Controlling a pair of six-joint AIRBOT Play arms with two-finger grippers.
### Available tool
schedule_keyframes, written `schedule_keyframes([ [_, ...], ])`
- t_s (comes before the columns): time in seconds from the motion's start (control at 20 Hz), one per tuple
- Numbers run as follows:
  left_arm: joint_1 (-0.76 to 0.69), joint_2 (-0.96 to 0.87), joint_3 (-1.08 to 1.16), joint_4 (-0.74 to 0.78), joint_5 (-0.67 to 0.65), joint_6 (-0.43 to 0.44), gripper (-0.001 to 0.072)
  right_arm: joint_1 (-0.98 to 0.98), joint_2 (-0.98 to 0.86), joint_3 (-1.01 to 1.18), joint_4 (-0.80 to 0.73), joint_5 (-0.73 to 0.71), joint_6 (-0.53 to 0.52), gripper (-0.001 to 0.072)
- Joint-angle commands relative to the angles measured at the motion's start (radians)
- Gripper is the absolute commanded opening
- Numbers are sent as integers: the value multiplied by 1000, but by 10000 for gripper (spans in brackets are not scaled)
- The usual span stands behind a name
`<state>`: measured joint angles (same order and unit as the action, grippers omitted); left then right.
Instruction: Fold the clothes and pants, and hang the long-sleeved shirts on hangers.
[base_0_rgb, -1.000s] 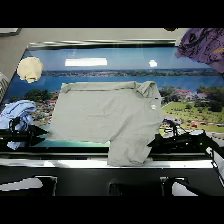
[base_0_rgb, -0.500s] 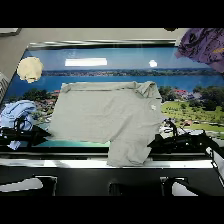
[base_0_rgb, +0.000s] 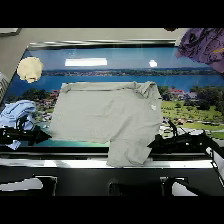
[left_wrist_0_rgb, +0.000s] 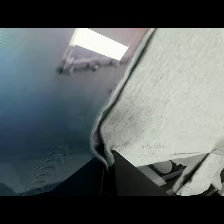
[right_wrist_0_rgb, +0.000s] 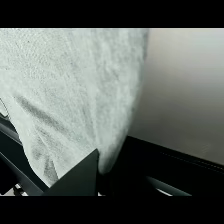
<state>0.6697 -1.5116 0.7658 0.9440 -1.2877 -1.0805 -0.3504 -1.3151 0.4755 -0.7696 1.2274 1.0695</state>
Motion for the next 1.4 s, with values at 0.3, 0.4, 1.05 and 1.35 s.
schedule_keyframes([
  [0.3, -240, 53, 348, -203, 71, -82, 16, 41, 82, 483, 53, -35, 68, 29],
  [0.4, -346, 53, 568, -200, 124, -140, 16, 121, 79, 703, -46, -143, 146, 29],
  [1.05, -453, 539, 1223, 285, 336, -536, 16, 235, 369, 1677, -513, -221, 401, 29],
  [1.35, -453, 705, 1186, 359, 222, -608, 17, 235, 500, 1677, -570, -124, 504, 30],
])
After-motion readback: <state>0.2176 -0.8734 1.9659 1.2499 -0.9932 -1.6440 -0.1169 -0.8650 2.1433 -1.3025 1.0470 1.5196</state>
